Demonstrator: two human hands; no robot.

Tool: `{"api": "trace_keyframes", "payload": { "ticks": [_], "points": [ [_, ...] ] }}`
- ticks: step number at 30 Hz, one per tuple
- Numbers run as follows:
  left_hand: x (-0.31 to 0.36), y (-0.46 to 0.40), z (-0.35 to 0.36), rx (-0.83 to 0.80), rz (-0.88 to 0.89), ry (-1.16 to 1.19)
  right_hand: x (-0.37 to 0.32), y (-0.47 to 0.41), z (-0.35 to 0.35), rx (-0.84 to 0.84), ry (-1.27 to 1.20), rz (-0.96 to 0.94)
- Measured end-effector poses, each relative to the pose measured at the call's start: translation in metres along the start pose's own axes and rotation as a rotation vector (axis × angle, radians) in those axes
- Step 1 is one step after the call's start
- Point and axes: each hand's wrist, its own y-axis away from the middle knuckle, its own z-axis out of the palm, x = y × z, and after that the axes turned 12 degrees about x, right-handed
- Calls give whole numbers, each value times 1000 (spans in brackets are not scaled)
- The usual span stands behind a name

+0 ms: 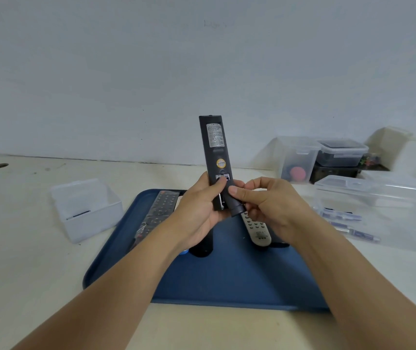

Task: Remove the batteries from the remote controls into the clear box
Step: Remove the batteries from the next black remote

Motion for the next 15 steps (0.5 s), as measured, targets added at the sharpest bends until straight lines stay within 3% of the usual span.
{"api": "trace_keyframes", "payload": {
  "ticks": [5,10,15],
  "points": [
    [-3,3,0,-19,25,-76,0,1,-2,-7,30,40],
    [0,5,1,-34,12,-19,1,0,1,103,247,-85],
    [3,9,3,-72,-52,55,2,-4,3,51,206,13]
  ]
}}
